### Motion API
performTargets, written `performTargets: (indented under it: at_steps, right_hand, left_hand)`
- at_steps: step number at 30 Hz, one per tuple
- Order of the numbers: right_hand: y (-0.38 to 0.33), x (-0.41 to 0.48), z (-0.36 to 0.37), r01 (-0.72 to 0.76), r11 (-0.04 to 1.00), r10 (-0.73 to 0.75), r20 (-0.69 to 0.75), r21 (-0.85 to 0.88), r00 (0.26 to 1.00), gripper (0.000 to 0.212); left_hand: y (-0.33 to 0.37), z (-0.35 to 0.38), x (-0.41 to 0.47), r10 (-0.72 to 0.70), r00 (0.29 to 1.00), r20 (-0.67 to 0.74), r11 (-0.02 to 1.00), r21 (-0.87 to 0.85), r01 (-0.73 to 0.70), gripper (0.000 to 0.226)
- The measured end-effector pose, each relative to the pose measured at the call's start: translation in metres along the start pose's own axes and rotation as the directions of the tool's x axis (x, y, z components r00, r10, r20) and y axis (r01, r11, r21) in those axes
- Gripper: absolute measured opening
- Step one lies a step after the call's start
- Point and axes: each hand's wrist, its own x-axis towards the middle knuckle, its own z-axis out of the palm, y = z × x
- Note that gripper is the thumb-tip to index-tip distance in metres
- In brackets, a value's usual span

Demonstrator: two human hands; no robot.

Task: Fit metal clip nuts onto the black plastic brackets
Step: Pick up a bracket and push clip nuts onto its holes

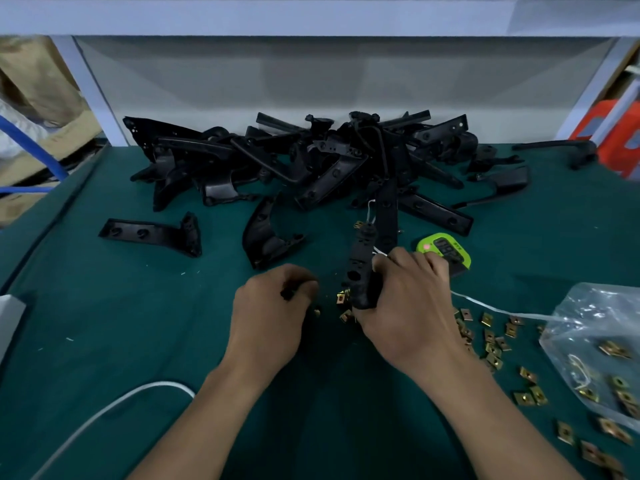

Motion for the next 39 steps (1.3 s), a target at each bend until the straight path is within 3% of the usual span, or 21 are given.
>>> performTargets:
  at_steps: [2, 5, 11, 13, 18, 23, 27, 34, 37, 39]
  right_hand:
    - [-0.001, 0.001, 0.000, 0.026, 0.999, -0.027, 0.014, 0.048, 1.000, 0.015]
    - [-0.001, 0.000, 0.002, 0.043, 0.999, -0.045, 0.070, 0.022, 0.997, 0.015]
    - [-0.006, -0.001, 0.002, 0.101, 0.990, -0.090, 0.115, -0.094, 0.989, 0.020]
    - [-0.006, -0.001, 0.001, 0.120, 0.986, -0.105, 0.129, -0.114, 0.986, 0.023]
    - [-0.004, -0.003, -0.004, 0.144, 0.984, -0.133, 0.103, -0.106, 0.986, 0.035]
    - [-0.001, 0.001, -0.002, 0.202, 0.970, -0.195, 0.060, -0.132, 0.979, 0.032]
    - [-0.001, 0.000, 0.002, 0.244, 0.965, -0.247, -0.019, -0.100, 0.969, 0.052]
    - [0.000, -0.001, 0.005, 0.264, 0.957, -0.263, 0.022, -0.124, 0.965, 0.039]
    - [-0.003, -0.001, 0.007, 0.249, 0.946, -0.230, 0.115, -0.207, 0.966, 0.025]
    - [-0.004, 0.000, 0.006, 0.236, 0.949, -0.212, 0.131, -0.210, 0.968, 0.024]
  left_hand:
    - [0.003, -0.001, 0.000, -0.065, 0.997, 0.049, 0.975, -0.210, 0.074, 0.020]
    - [0.009, -0.003, -0.001, -0.107, 0.985, 0.134, 0.849, -0.503, 0.160, 0.020]
    - [0.012, -0.011, -0.001, -0.150, 0.947, 0.282, 0.609, -0.728, 0.314, 0.019]
    - [0.011, -0.015, -0.001, -0.133, 0.934, 0.332, 0.566, -0.748, 0.347, 0.021]
    - [0.013, -0.019, 0.000, -0.082, 0.917, 0.391, 0.612, -0.706, 0.356, 0.020]
    - [0.016, -0.019, -0.001, -0.025, 0.871, 0.491, 0.608, -0.684, 0.403, 0.025]
    - [0.016, -0.019, -0.002, -0.023, 0.855, 0.518, 0.652, -0.641, 0.406, 0.018]
    - [0.023, -0.011, -0.003, -0.122, 0.887, 0.445, 0.648, -0.642, 0.411, 0.016]
    - [0.024, -0.007, -0.004, -0.105, 0.896, 0.432, 0.600, -0.690, 0.404, 0.009]
    - [0.023, -0.007, -0.003, -0.108, 0.893, 0.437, 0.556, -0.718, 0.418, 0.018]
